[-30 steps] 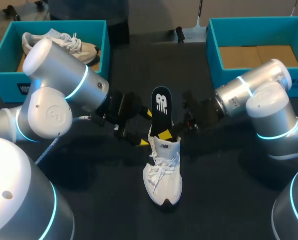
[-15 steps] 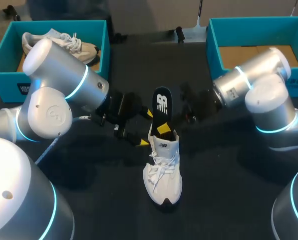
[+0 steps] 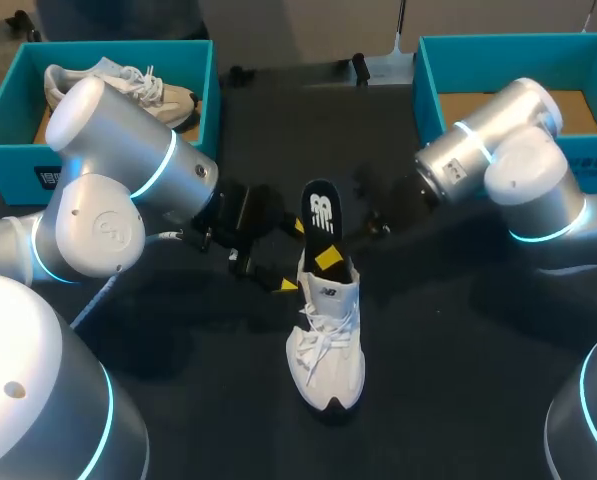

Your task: Take the shoe out of the shoebox, open the shoe tongue, remove and reinsert the insole, then place the shoe into the shoebox

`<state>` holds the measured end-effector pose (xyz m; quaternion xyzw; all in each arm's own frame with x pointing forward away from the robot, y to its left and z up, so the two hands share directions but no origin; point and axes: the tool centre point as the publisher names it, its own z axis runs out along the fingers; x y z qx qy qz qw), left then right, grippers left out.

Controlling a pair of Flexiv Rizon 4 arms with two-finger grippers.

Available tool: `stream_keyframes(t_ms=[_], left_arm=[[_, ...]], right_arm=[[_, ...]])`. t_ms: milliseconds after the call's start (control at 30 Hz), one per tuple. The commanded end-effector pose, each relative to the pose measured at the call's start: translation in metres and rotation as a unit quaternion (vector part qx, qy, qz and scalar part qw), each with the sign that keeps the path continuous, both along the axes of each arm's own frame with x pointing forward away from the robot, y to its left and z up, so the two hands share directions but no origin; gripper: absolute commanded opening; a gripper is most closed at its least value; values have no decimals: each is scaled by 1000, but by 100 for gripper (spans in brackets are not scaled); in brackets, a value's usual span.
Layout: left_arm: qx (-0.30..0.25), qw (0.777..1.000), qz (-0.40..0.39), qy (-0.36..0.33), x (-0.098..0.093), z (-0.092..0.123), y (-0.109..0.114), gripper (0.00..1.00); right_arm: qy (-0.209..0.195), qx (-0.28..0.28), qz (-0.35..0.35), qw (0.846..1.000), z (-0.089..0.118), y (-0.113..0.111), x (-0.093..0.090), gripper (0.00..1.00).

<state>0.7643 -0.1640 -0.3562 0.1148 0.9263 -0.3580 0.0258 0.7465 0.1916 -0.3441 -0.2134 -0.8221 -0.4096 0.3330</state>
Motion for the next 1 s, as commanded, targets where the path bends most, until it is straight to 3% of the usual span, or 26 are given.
stream_keyframes(t_ms=[33, 433, 500, 600, 1000], left_arm=[[1, 1000, 0, -1, -1, 0, 0, 100], [1, 1000, 0, -1, -1, 0, 0, 100], [1, 1000, 0, -1, -1, 0, 0, 100], [1, 1000, 0, -1, -1, 0, 0, 100], [1, 1000, 0, -1, -1, 0, 0, 100]], right_arm=[[17, -14, 6, 1000, -7, 4, -9, 0], [53, -26, -1, 998, -18, 8, -35, 0], [47, -32, -2, 998, -15, 6, -34, 12], [32, -41, -6, 999, -8, 3, -28, 18], [1, -47, 7, 999, 4, 3, -4, 25]])
